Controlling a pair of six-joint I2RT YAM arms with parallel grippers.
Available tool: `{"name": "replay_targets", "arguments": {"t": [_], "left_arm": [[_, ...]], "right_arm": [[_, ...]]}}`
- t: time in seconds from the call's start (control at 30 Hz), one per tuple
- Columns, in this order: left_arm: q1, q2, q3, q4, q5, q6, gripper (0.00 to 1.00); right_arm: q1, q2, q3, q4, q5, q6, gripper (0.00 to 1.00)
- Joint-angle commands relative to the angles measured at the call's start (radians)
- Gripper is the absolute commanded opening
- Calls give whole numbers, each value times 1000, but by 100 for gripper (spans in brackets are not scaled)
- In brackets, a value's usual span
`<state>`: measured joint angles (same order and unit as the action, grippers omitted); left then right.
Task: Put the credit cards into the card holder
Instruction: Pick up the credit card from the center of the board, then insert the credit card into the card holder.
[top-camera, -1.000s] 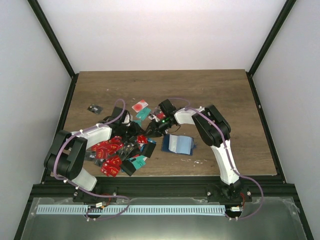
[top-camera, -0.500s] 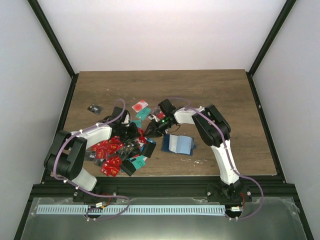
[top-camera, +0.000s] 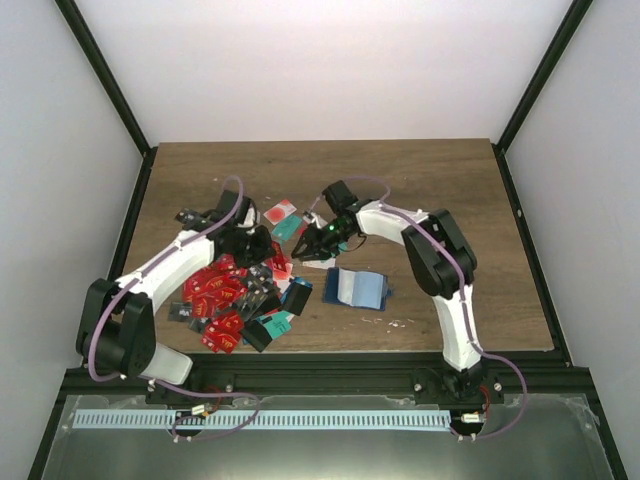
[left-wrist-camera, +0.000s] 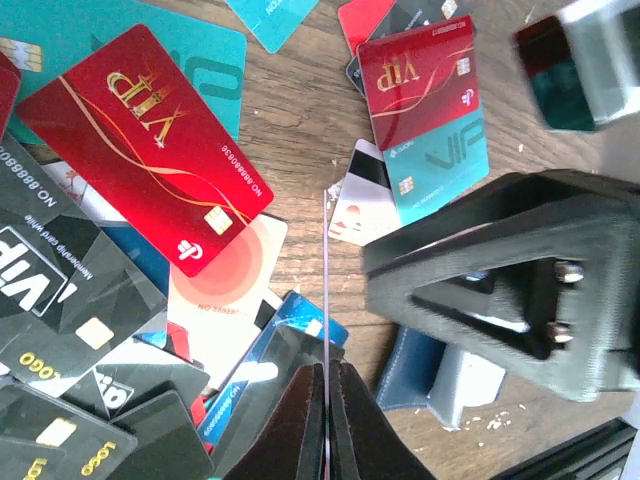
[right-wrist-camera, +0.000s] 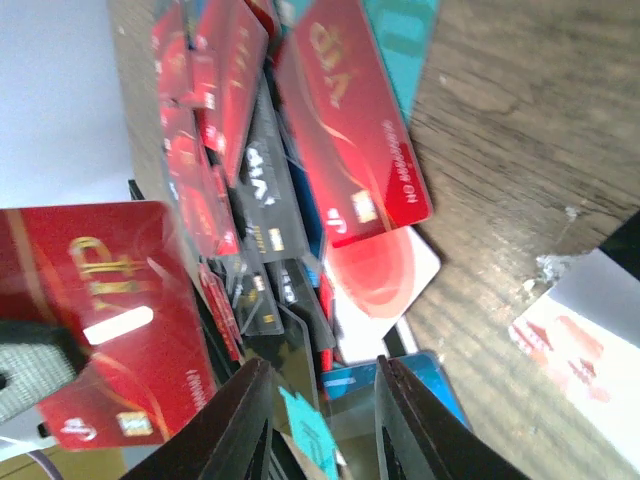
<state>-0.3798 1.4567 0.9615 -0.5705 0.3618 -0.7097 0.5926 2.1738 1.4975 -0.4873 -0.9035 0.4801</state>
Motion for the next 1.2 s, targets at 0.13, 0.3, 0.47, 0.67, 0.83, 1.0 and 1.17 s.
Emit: {"name": "replay_targets", "arguments": {"t": [0.13, 0.3, 0.47, 0.67, 0.83, 1.0, 1.17], "left_arm": [[-10, -8, 184, -277, -38, -20, 4], [-68, -31, 224, -179, 64, -8, 4], [-167, 30, 256, -55, 185, 7, 4], [-291, 185, 309, 71, 329, 59, 4], [-357, 308, 309, 153, 420, 98, 4], [-369, 399, 343, 91, 400, 182, 4], [-365, 449, 370, 35, 366, 232, 4]], "right_arm": [[-72, -243, -61, -108, 205, 2, 31], [-114, -388, -192, -159, 380, 36, 31], [-154, -537, -349, -192, 520, 128, 31], [-164, -656, -509, -224, 655, 219, 33], [-203, -757, -654, -172, 682, 276, 31], [-231, -787, -735, -113, 580, 270, 27], [-232, -786, -768, -78, 532, 262, 26]]}}
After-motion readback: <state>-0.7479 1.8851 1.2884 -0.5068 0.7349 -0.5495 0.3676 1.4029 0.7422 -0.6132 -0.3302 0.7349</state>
